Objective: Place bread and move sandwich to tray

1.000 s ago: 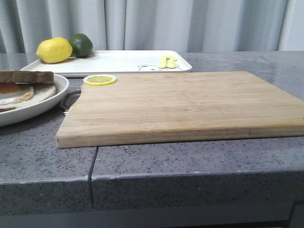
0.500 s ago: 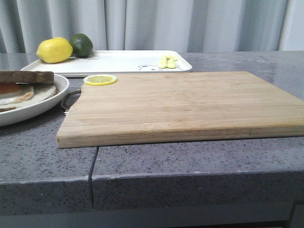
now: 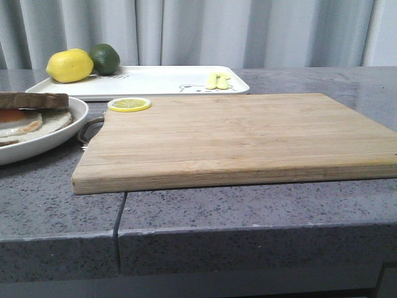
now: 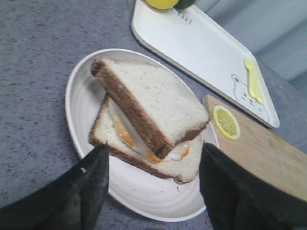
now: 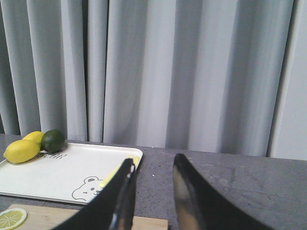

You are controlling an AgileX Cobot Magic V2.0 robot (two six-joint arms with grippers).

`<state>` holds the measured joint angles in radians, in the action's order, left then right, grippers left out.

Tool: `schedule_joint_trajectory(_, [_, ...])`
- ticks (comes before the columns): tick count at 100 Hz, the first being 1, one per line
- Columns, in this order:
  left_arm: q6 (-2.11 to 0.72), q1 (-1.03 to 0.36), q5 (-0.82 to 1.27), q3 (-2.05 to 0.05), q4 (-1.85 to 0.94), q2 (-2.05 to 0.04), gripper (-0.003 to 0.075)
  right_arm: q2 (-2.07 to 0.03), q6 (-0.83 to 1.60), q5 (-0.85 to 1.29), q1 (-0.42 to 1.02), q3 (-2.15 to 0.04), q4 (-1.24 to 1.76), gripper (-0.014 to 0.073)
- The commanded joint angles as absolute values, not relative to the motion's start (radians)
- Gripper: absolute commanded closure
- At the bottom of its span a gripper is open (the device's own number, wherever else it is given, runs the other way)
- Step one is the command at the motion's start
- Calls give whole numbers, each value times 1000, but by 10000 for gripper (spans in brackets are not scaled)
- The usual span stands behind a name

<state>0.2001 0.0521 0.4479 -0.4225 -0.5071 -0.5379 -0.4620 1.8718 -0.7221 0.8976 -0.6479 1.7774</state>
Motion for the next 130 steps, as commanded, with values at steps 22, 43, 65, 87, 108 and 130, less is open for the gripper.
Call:
schedule_joint_trajectory(22, [256,223,485,-444,-522,-543,308,-465,1883,-686,895,-668,1733,370])
schedule_joint_trajectory(43, [257,225,492,-446,-580,-674,307,-465,1883,-670,895,-668,1733,370])
schedule_joint_trajectory(65, [252,225,486,-470,-594,-811,307,-465,1883,-670,895,-668,1733,370])
schedule_joint_trajectory(87, [245,225,475,-514,-594,-818,307,-465,1883,-670,895,-668,1733,370])
schedule_joint_trajectory(108, [245,225,465,-515,-596,-872,307,-465,1883,-667,895,-668,1733,370])
schedule_joint_trajectory(130, [245,225,438,-515,-614,-938,307,-465,1883,-667,895,-668,1733,370])
